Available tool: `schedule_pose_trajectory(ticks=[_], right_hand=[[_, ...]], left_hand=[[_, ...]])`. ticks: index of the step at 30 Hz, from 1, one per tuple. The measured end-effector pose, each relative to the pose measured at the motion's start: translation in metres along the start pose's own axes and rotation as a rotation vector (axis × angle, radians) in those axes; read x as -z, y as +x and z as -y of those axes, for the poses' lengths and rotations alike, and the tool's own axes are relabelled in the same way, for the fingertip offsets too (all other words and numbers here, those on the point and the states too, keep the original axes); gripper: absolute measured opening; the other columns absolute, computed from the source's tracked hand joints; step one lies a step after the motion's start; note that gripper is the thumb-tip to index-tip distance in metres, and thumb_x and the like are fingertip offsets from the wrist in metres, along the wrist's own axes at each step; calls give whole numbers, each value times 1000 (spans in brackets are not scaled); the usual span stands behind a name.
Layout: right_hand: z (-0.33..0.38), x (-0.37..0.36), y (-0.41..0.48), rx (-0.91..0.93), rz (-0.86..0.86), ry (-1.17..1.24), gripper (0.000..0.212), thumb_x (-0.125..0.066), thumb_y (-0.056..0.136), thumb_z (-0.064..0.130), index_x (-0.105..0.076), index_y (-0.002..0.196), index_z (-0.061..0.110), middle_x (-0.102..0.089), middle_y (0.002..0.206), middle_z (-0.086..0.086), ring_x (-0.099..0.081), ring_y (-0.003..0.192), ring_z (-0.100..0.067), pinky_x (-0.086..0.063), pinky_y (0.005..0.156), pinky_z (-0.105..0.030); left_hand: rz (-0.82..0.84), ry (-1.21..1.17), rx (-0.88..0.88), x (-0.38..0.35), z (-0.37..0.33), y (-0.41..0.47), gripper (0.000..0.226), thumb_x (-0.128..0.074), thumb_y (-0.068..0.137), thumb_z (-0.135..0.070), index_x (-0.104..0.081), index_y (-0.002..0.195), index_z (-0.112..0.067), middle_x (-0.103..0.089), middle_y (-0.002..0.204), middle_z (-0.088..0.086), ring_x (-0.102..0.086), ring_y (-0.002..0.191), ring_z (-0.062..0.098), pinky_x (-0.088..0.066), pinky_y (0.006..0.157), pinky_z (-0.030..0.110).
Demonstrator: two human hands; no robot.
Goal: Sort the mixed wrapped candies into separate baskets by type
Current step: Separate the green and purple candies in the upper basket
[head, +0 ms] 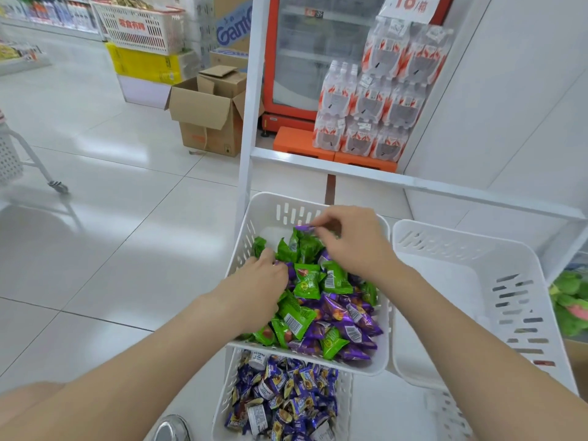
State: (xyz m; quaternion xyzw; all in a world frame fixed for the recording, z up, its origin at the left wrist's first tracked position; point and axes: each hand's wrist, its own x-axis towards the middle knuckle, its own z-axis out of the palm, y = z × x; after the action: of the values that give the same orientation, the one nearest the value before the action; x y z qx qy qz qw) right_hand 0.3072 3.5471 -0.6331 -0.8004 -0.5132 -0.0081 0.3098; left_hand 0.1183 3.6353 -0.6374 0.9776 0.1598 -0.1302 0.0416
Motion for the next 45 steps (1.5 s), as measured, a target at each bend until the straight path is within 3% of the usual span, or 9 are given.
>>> schedule_pose_trajectory(ticks=[4,9,12,16,23,29,35,40,45], right_hand=[[-8,35,-33,-97,62,-385,6,-64,91,27,-70,93,27,-65,79,6,-66,79,-23,-47,62,-31],[16,31,-43,-116,309,-626,7,-53,69,20,-47,68,16,-47,68,-2,-48,75,-32,-34,66,-35],[22,11,-38,34,354,-443,40,-53,76,23,-61,114,13,-60,112,-6,-52,110,-27,-46,96,-40],[20,-19,-18,135,454,-348,56,-54,98,27,-41,151,13,-48,150,-8,-42,139,-27,-39,115,-42],[14,-52,30,102,716,-551,63,-51,101,42,-27,159,47,-45,158,-3,-34,144,-35,-34,114,-54],[6,-46,45,106,562,-411,43,-68,87,51,-63,129,45,-64,131,8,-53,128,-21,-35,108,-43],[-4,-41,33,84,335,-217,37,-62,80,63,-75,109,44,-75,104,16,-65,104,-11,-52,98,-44],[4,-41,25,63,226,-47,44,-61,101,33,-57,145,35,-71,129,1,-66,112,-17,-52,102,-39],[3,-22,18,0,228,-85,56,-62,88,18,-59,143,31,-69,130,-1,-66,108,-16,-56,99,-40]], left_hand=[[-40,-202,36,2,6,15,51,-72,89,-47,-63,117,-5,-60,116,11,-57,110,27,-49,95,42],[-45,-149,104,3,-6,10,51,-36,107,-51,-55,84,-11,-55,101,9,-47,90,22,-44,88,38],[72,-62,101,0,-5,11,45,-34,108,-46,-59,109,-9,-49,120,14,-46,112,31,-39,103,43],[252,-79,78,-13,0,5,65,-36,106,-47,-22,154,-6,-33,148,18,-30,137,40,-29,115,49],[238,-158,118,-9,5,5,60,-45,101,-50,-34,138,-4,10,165,27,8,151,51,-16,122,58],[211,-164,136,0,-2,7,78,-45,102,-50,-15,153,1,-10,161,28,-5,149,51,-16,119,55],[109,-118,116,-5,8,14,71,-47,96,-62,-38,138,-5,-39,135,19,-32,130,40,-27,112,48],[107,-166,54,-17,10,21,91,-38,93,-74,-1,163,-29,-9,164,4,-16,145,44,-27,118,55],[58,-143,81,-23,14,26,107,-36,84,-86,8,163,-29,-25,148,7,-22,136,39,-31,112,50]])
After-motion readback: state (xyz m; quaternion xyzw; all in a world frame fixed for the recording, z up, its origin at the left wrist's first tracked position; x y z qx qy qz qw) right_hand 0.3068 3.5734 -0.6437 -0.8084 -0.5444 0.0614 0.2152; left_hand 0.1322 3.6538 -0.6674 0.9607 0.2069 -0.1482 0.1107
